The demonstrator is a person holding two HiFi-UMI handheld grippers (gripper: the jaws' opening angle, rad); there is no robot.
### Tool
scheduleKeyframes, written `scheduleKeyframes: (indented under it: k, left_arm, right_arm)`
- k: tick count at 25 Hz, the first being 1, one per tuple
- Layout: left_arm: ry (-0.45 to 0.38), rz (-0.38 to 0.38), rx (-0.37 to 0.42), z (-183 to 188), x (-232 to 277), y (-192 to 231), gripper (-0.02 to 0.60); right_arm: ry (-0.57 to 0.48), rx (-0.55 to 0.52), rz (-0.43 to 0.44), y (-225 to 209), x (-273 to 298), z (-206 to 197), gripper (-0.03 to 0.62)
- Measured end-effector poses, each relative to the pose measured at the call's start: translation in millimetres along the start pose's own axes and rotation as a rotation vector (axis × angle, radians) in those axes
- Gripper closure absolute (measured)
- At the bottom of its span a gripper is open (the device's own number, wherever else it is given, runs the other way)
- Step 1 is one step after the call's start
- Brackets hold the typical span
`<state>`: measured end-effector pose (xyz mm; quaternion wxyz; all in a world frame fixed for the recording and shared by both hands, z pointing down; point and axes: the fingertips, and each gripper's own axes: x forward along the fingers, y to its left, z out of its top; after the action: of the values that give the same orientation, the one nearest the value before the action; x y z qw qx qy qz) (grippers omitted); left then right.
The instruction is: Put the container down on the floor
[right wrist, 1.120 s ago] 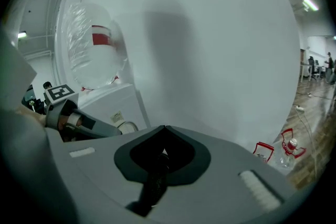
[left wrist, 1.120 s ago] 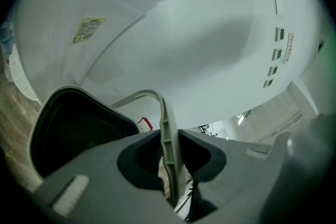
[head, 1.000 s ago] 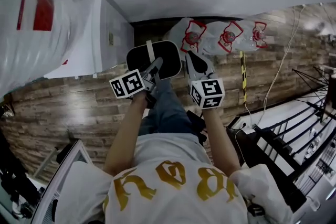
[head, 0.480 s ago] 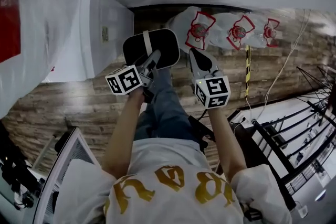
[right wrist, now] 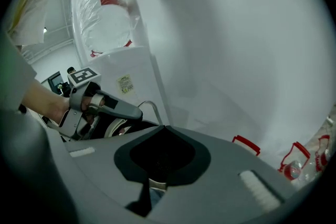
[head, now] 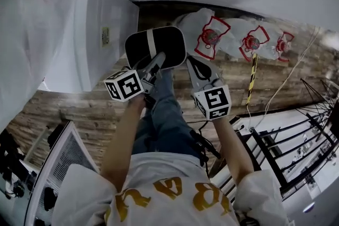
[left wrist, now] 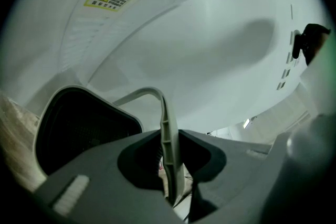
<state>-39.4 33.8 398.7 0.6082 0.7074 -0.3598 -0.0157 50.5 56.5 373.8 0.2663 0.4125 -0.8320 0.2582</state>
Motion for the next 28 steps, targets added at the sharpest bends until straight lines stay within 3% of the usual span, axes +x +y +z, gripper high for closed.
scheduleKeyframes:
  k: [15,28]
  left_arm:
    - [-0.013,-0.011,-0.066,0,11,34,0.502]
    - [-0.001,0.062,-0.077,-5,28,80,0.502]
  right_arm:
    - [0.019,-0.009,0.027,-2,45,-40,0.565]
    - [0.037,-0.012,0.06,4,87,-58,0.565]
